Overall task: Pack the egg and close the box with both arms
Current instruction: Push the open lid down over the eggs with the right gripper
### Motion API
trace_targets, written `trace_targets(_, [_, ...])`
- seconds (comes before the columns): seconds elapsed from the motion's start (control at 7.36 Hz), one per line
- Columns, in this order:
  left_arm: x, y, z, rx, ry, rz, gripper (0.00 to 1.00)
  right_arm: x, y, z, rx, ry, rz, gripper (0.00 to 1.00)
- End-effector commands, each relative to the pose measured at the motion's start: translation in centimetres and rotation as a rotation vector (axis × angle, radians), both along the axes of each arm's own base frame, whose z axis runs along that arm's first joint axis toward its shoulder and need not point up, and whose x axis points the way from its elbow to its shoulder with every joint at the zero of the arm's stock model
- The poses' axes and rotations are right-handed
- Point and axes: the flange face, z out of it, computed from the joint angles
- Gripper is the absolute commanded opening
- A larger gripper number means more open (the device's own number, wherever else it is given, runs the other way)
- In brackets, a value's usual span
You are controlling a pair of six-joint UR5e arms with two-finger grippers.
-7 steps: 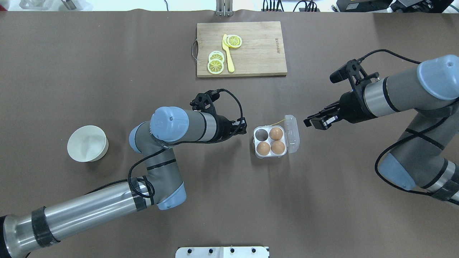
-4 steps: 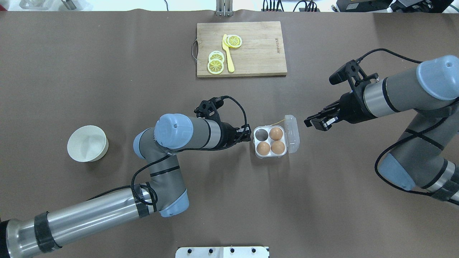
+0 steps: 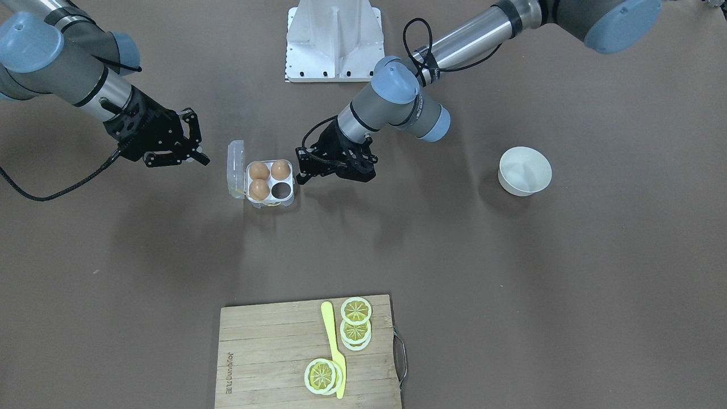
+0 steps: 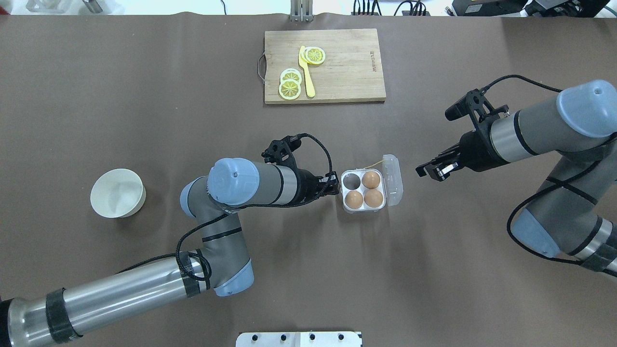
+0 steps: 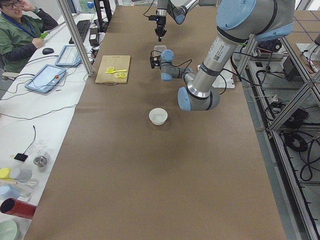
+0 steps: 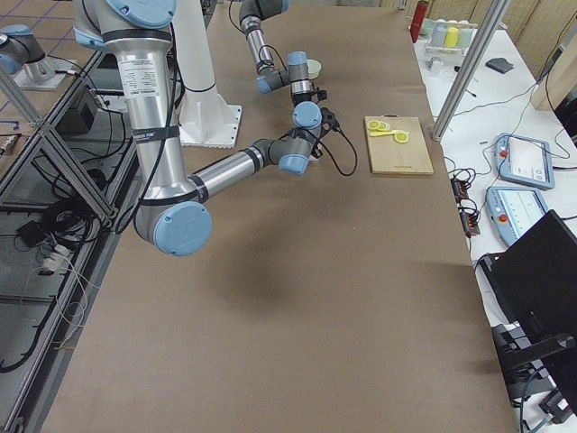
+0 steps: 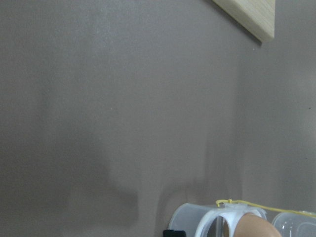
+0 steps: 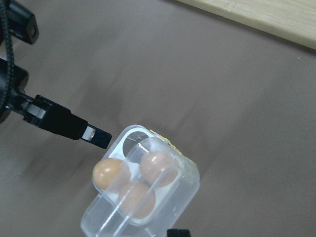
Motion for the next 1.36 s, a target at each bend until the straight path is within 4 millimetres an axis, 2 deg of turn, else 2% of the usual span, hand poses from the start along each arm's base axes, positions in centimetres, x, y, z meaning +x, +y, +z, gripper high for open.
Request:
trace_targets(0.0, [0.0, 0.0, 0.1, -0.001, -0.001, 0.001, 0.0, -0.4, 0.1, -1.0, -0.071, -0.021, 0.013, 0.0])
trace_targets(0.27, [0.0, 0.0, 0.2, 0.0, -0.003, -0.001, 0.0, -1.4, 0.7, -1.0, -0.072, -0.019, -0.003, 0.0])
trace_targets(0.54, [0.0, 0.0, 0.2, 0.0, -0.003, -0.001, 0.0, -2.1, 0.9, -1.7, -0.062, -0.027, -0.01, 0.0])
trace_targets(0.68, [0.0, 0.0, 0.2, 0.0, -0.003, -0.001, 0.0, -2.9, 0.9, -2.6, -0.051, -0.037, -0.019, 0.0])
trace_targets(0.82, [0.0, 0.0, 0.2, 0.0, -0.003, -0.001, 0.0, -3.6, 1.3, -2.6, -0.046, -0.033, -0.018, 0.0])
trace_targets(1.09, [0.0, 0.0, 0.2, 0.0, -0.003, -0.001, 0.0, -4.8, 1.5, -4.4, -0.074, -0.057, -0.006, 0.0])
trace_targets(1.22, [0.0, 0.0, 0.1, 0.002, 0.0, -0.001, 0.0, -4.9, 1.3, -6.9, -0.071, -0.095, -0.009, 0.0])
